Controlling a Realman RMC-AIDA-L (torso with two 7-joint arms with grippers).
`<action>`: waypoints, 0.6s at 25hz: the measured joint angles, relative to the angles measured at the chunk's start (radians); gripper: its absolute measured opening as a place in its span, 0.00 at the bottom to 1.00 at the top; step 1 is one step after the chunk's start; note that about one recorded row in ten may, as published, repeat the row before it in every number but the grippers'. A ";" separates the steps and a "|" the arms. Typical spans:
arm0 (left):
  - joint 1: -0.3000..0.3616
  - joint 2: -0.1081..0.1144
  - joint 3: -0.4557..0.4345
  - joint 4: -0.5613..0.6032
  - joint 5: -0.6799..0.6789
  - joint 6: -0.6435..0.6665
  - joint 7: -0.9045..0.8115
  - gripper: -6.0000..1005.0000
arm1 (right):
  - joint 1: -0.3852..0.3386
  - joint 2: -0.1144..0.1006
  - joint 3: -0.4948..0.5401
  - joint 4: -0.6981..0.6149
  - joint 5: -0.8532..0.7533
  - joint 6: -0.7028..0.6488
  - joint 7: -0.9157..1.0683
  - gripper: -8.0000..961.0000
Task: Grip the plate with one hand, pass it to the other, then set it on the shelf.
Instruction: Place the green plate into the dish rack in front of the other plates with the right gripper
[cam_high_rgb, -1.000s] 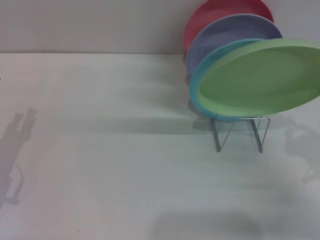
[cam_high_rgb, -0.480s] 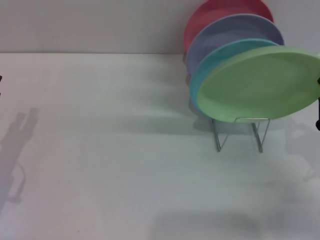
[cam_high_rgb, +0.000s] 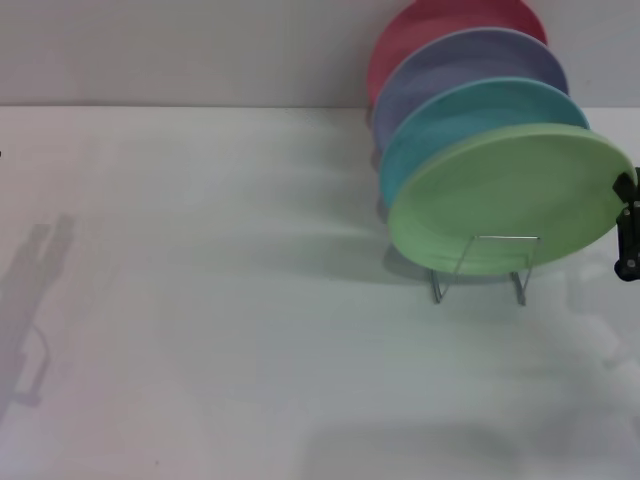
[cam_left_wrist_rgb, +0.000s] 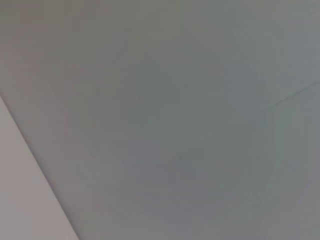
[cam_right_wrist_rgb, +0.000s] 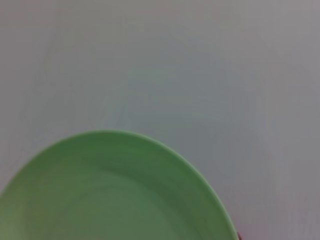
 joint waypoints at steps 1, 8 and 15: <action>0.000 0.000 0.000 0.000 0.000 0.000 0.000 0.68 | 0.000 0.000 -0.001 0.002 -0.001 0.013 0.000 0.03; 0.000 0.001 0.000 0.000 0.000 0.007 -0.001 0.68 | -0.002 -0.001 -0.005 0.000 -0.053 0.017 0.003 0.03; -0.001 0.001 -0.001 -0.001 0.000 0.015 0.001 0.68 | -0.012 -0.001 -0.003 -0.001 -0.055 -0.003 0.007 0.27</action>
